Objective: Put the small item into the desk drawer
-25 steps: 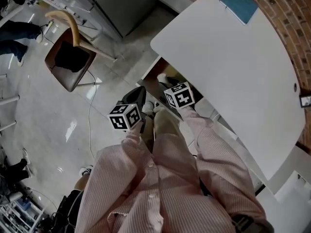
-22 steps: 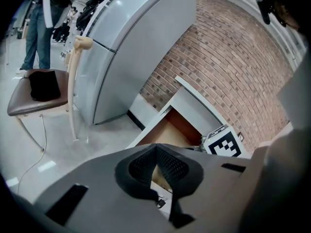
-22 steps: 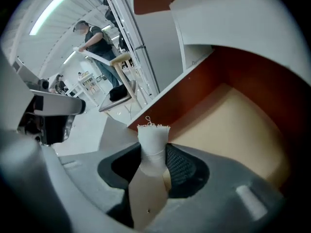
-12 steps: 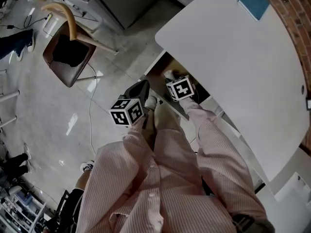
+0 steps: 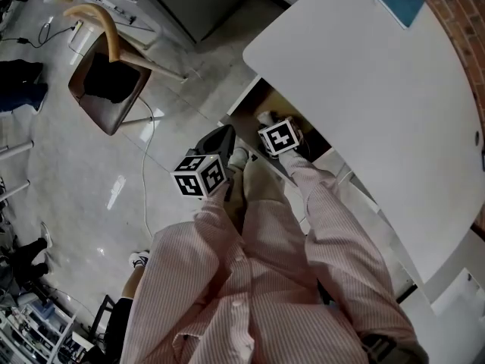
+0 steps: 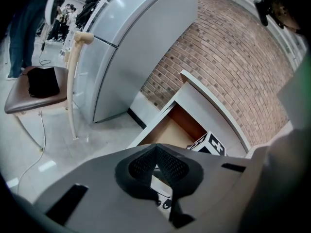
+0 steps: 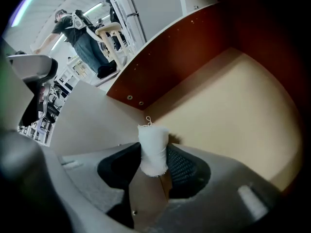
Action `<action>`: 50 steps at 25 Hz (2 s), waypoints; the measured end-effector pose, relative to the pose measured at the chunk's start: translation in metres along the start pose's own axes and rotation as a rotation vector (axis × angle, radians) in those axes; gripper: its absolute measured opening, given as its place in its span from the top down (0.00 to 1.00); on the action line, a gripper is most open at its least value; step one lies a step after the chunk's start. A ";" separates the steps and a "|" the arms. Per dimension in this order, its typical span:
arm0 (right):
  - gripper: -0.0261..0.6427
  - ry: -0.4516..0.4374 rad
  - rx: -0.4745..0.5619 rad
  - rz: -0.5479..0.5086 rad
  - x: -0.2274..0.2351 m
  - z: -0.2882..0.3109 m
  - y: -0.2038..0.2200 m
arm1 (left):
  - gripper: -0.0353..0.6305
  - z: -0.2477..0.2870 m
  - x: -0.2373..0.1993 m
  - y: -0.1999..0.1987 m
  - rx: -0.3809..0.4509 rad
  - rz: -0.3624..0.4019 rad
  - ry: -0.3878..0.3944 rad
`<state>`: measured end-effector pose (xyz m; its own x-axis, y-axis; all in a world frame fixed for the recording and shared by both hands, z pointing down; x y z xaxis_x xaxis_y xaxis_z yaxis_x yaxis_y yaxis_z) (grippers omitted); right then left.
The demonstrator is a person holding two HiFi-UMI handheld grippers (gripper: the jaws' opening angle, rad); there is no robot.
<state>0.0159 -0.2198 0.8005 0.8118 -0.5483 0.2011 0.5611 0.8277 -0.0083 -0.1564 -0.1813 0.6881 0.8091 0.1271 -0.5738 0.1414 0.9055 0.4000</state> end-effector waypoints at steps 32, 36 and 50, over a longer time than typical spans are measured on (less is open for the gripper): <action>0.94 -0.038 0.302 -0.038 -0.039 -0.130 0.017 | 0.95 -0.067 0.057 -0.015 0.066 0.003 0.027; 0.95 -0.083 0.393 -0.035 -0.047 -0.161 0.021 | 0.95 -0.085 0.067 -0.025 0.090 0.044 0.039; 0.95 -0.153 0.730 -0.059 -0.068 -0.282 0.037 | 0.95 -0.150 0.110 -0.066 0.236 0.225 0.047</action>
<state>0.0272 -0.1851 0.5104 0.7221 -0.6158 0.3151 0.3103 0.6954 0.6481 -0.1623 -0.1664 0.4908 0.8087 0.3367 -0.4824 0.0948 0.7348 0.6717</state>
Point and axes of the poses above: the fingertips, and each gripper's own axes: z forward along the fingers, x to its right, y out of its underside, the point moved 8 cm from there along -z, backward along the fingers, and after that the axes turned 15 degrees about -x, right-handed, at the moved point
